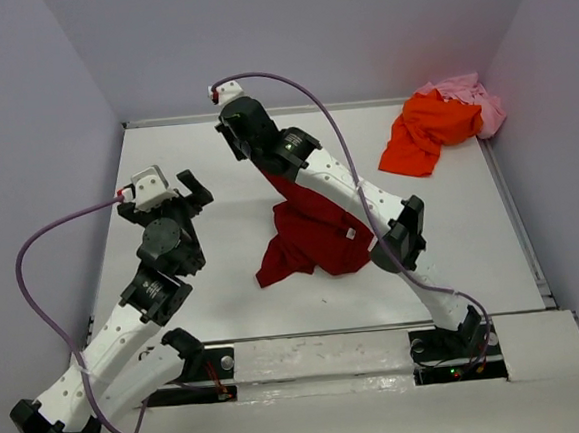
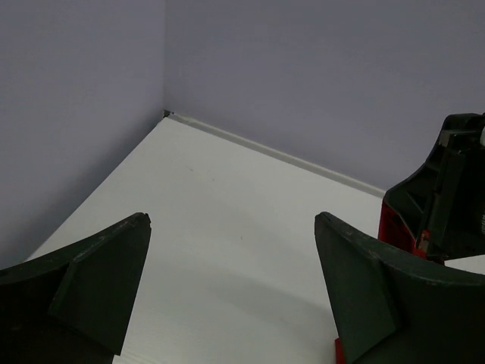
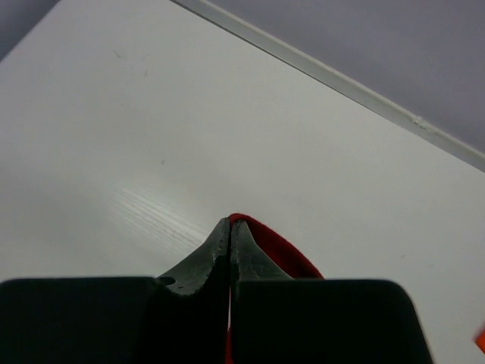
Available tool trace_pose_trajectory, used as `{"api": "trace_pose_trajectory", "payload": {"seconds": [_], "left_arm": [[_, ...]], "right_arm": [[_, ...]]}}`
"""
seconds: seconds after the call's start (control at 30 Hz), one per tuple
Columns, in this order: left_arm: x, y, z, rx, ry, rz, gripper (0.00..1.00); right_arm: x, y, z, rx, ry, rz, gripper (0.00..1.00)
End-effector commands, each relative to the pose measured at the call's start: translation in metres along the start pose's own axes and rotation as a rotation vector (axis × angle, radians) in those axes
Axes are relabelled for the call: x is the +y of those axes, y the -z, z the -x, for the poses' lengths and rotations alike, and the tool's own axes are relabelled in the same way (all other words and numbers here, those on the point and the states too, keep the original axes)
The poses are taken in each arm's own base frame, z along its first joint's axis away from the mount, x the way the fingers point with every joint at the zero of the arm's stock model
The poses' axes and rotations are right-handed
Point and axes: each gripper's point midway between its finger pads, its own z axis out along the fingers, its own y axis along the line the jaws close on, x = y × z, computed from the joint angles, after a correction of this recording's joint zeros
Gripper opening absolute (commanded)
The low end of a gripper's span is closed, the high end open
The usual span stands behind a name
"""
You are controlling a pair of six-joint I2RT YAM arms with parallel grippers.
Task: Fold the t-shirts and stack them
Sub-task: Flatten out the tshirt
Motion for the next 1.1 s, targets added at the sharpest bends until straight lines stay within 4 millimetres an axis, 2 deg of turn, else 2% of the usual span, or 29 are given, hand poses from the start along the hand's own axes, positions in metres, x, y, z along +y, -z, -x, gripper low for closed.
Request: {"api": "trace_pose_trajectory", "payload": {"seconds": [0.0,0.07,0.1,0.13,0.2,0.23,0.3,0.33,0.43,0.47,0.53,0.57,0.6,0.67,0.7,0.87,1.07], "left_arm": [[0.001,-0.005,-0.003,-0.006,-0.003,0.038,0.99],[-0.002,-0.007,-0.004,0.001,0.001,0.031,0.99],[-0.007,-0.009,-0.009,0.015,-0.013,0.009,0.99],[-0.008,-0.01,-0.01,0.02,-0.018,0.005,0.99],[-0.011,-0.011,-0.013,0.031,-0.02,-0.004,0.99],[-0.014,-0.012,-0.016,0.04,-0.031,-0.014,0.99],[-0.017,-0.012,-0.017,0.044,-0.027,-0.026,0.99],[-0.017,-0.012,-0.018,0.047,-0.029,-0.029,0.99],[-0.019,-0.012,-0.018,0.048,-0.027,-0.031,0.99],[-0.02,-0.012,-0.019,0.05,-0.027,-0.037,0.99],[-0.021,-0.013,-0.021,0.057,-0.037,-0.038,0.99],[-0.021,-0.013,-0.022,0.059,-0.036,-0.041,0.99],[-0.023,-0.013,-0.022,0.061,-0.036,-0.047,0.99],[-0.025,-0.014,-0.024,0.066,-0.039,-0.055,0.99],[-0.026,-0.014,-0.025,0.069,-0.041,-0.059,0.99],[-0.03,-0.014,-0.029,0.081,-0.042,-0.073,0.99],[-0.033,-0.014,-0.031,0.087,-0.042,-0.086,0.99]], "right_arm": [[0.009,0.042,0.082,-0.223,-0.129,0.156,0.0],[0.012,0.04,0.076,-0.21,-0.119,0.169,0.0],[0.007,0.035,0.068,-0.189,-0.102,0.158,0.0],[0.006,0.032,0.061,-0.172,-0.094,0.148,0.05],[-0.003,0.027,0.044,-0.125,-0.078,0.114,0.43],[-0.013,0.027,0.027,-0.076,-0.073,0.086,0.67],[-0.03,0.028,0.007,-0.027,-0.082,0.019,0.74],[-0.035,0.036,-0.011,0.015,-0.082,0.004,0.75],[-0.059,0.051,-0.037,0.064,-0.099,-0.083,0.76],[-0.067,0.064,-0.053,0.09,-0.114,-0.101,0.76],[-0.081,0.074,-0.071,0.115,-0.156,-0.154,0.75],[-0.085,0.078,-0.102,0.167,-0.143,-0.174,0.75],[-0.091,0.088,-0.098,0.142,-0.171,-0.183,0.75],[-0.106,0.09,-0.118,0.167,-0.214,-0.223,0.74],[-0.112,0.091,-0.135,0.196,-0.212,-0.243,0.74],[-0.13,0.086,-0.176,0.271,-0.251,-0.306,0.74],[-0.126,0.073,-0.218,0.348,-0.238,-0.31,0.73]]}}
